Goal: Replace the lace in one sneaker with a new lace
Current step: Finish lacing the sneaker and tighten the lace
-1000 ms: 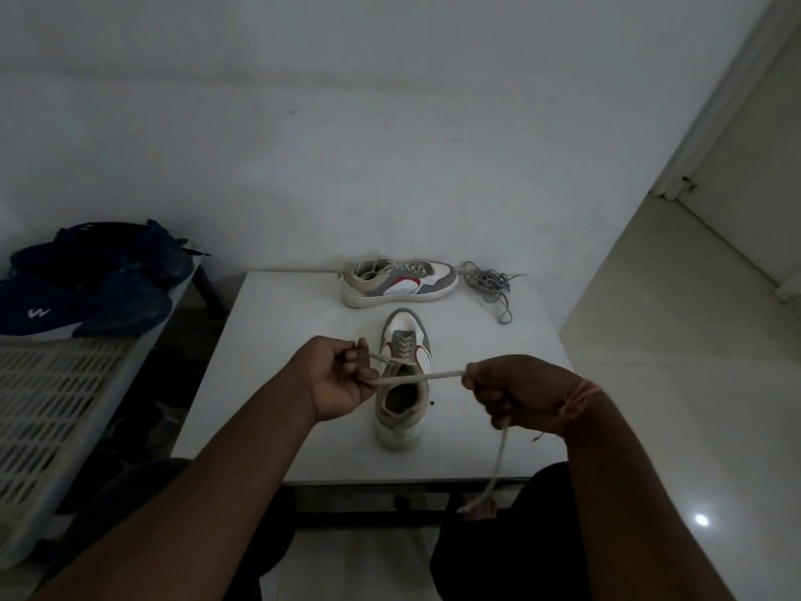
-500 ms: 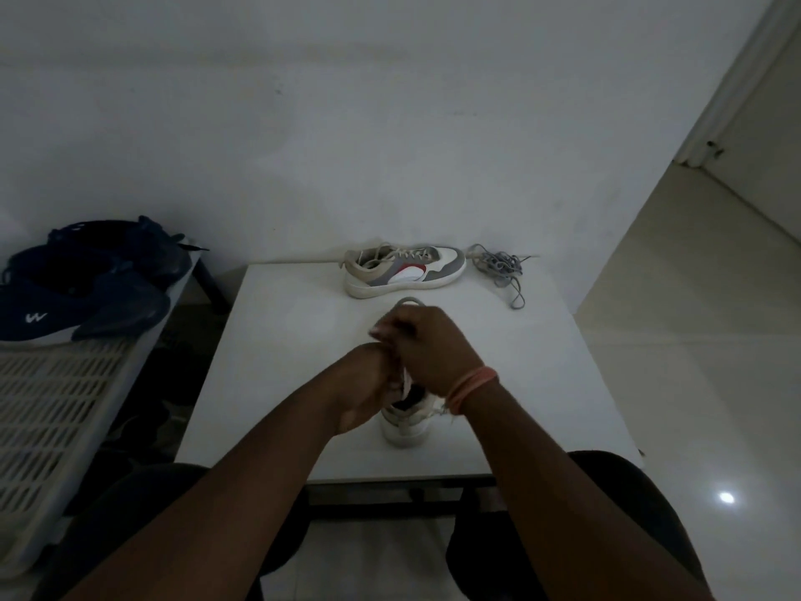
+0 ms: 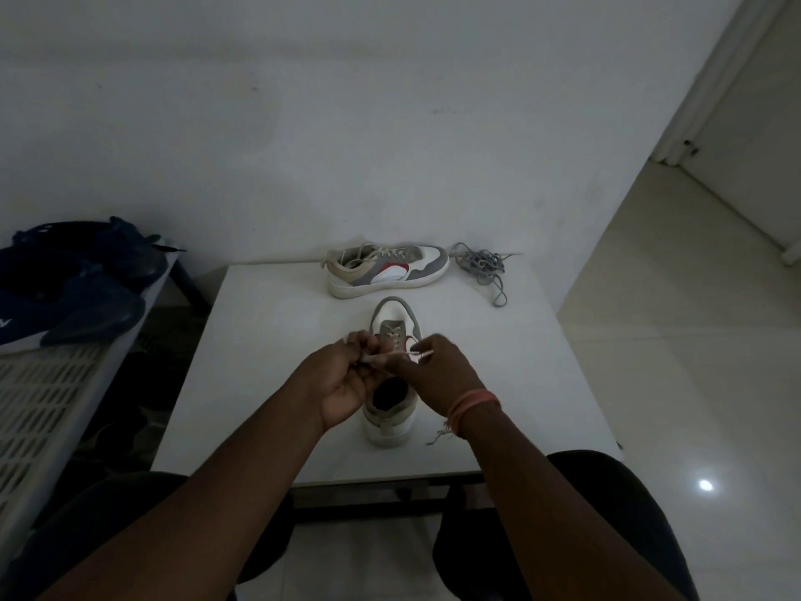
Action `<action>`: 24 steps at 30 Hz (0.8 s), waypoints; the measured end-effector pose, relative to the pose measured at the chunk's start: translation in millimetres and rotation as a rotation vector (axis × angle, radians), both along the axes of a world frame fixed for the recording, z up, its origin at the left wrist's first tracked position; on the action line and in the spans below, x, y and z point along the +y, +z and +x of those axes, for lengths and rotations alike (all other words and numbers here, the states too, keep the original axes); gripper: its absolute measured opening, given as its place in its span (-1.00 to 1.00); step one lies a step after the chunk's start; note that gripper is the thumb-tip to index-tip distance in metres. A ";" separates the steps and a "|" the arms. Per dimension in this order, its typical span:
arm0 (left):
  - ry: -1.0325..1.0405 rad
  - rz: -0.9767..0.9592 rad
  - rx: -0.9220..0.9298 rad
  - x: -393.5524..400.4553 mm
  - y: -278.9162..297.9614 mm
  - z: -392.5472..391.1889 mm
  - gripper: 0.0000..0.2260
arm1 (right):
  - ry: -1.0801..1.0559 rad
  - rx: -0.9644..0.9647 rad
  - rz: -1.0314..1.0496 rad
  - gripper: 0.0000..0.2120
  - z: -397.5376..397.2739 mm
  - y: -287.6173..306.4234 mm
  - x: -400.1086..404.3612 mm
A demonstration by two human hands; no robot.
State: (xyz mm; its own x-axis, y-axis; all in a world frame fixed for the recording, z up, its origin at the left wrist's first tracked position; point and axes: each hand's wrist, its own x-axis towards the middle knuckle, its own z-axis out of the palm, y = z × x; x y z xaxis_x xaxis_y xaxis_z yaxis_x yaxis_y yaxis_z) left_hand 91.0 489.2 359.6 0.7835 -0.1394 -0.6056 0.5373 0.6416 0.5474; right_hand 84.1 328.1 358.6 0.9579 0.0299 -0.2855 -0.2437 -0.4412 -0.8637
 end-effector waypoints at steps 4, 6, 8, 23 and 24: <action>-0.063 0.086 0.058 -2.5 -3.2 -4.3 -0.76 | 0.010 0.039 0.147 -0.82 -1.5 -0.1 1.6; -0.062 0.100 0.049 -2.2 -1.9 -5.0 -0.79 | -0.036 -0.035 0.090 -0.85 0.5 -2.6 4.1; -0.064 0.150 0.015 -2.4 0.6 -6.1 -0.78 | -0.034 -0.170 -0.036 -0.89 0.5 -1.9 7.0; -0.264 0.393 0.024 -13.0 15.7 -15.1 -0.71 | 0.221 -0.266 -0.499 -0.74 -19.0 -13.2 40.8; -0.287 0.407 0.014 -12.7 14.5 -14.6 -0.71 | 0.209 -0.268 -0.488 -0.72 -18.7 -11.9 37.4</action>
State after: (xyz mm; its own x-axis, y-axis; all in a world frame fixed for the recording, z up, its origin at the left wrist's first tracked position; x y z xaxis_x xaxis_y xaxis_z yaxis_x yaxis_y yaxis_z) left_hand 76.5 476.4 374.1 0.7398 -0.0982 -0.6656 0.6697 0.2024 0.7145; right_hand 65.5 365.4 346.7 0.9865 0.1513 -0.0628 0.0893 -0.8178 -0.5685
